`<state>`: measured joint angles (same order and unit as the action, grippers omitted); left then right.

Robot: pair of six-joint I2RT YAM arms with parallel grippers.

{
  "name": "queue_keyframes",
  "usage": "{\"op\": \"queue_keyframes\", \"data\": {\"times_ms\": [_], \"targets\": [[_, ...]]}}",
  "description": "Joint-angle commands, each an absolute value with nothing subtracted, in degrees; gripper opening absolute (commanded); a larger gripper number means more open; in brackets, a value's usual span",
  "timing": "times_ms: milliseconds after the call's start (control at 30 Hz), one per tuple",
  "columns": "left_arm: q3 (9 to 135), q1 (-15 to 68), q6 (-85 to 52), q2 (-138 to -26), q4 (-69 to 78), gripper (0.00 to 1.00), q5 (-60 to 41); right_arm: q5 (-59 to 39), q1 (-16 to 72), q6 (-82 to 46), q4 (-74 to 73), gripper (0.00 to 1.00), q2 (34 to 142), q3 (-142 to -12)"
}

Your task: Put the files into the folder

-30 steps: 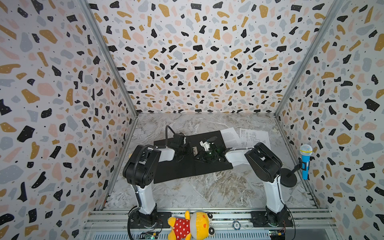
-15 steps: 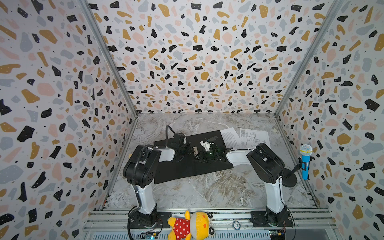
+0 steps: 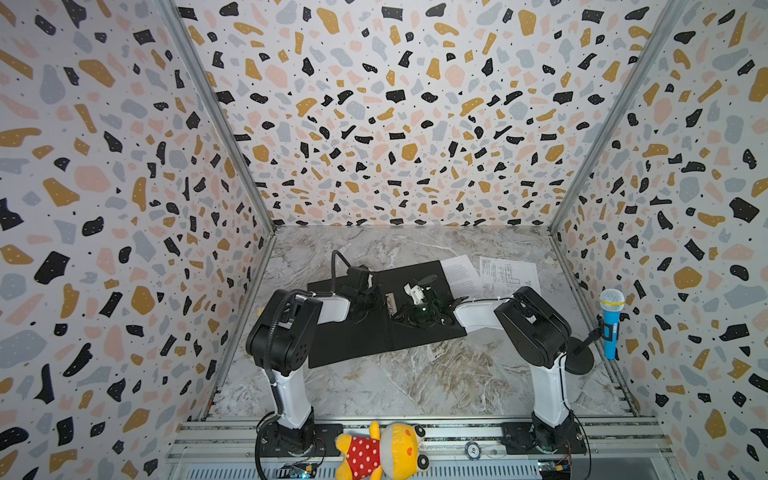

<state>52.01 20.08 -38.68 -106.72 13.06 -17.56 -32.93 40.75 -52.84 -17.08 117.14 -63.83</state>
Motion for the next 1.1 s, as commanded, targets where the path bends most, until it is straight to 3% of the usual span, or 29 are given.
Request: {"op": "queue_keyframes", "data": {"times_ms": [0, 1067], "targets": [[52.03, 20.48, -37.81, -108.72, 10.89, 0.06, -16.49, -32.43, 40.43, -52.55, -16.05, 0.21, 114.92, -63.80], [52.03, 20.72, -37.62, -108.63, 10.90, 0.05, -16.69, -33.37, 40.50, -52.64, -14.06, 0.14, 119.71, -68.38]]}}
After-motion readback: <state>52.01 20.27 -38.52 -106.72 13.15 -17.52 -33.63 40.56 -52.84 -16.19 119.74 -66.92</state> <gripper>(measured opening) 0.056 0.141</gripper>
